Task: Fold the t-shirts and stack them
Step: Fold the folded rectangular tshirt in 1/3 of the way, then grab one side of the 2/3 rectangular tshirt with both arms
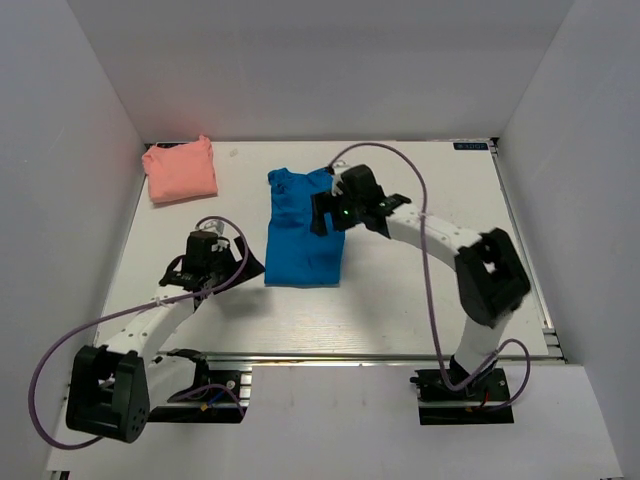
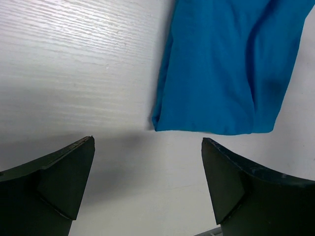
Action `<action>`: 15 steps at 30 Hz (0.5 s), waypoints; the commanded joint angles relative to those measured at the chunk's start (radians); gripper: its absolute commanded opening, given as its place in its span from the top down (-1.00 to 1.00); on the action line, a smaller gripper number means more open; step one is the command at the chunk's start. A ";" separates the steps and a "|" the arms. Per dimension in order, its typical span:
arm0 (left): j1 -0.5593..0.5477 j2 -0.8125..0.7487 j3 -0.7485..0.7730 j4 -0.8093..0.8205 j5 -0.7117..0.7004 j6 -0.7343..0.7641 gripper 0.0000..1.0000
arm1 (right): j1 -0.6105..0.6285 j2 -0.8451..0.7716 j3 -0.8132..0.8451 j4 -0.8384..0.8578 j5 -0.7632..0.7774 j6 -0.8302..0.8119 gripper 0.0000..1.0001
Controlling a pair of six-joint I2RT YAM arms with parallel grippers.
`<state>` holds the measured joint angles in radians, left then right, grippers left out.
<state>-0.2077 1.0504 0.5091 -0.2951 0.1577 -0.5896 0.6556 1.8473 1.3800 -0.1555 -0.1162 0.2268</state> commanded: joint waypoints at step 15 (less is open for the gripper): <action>-0.087 0.250 -0.017 0.281 0.083 0.053 -0.20 | -0.010 -0.191 -0.443 0.065 -0.137 0.174 -0.32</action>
<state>-0.2741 1.2877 0.4847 -0.0589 0.2493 -0.5571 0.6453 1.6314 0.9226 -0.1524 -0.1970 0.3790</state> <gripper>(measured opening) 0.615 0.671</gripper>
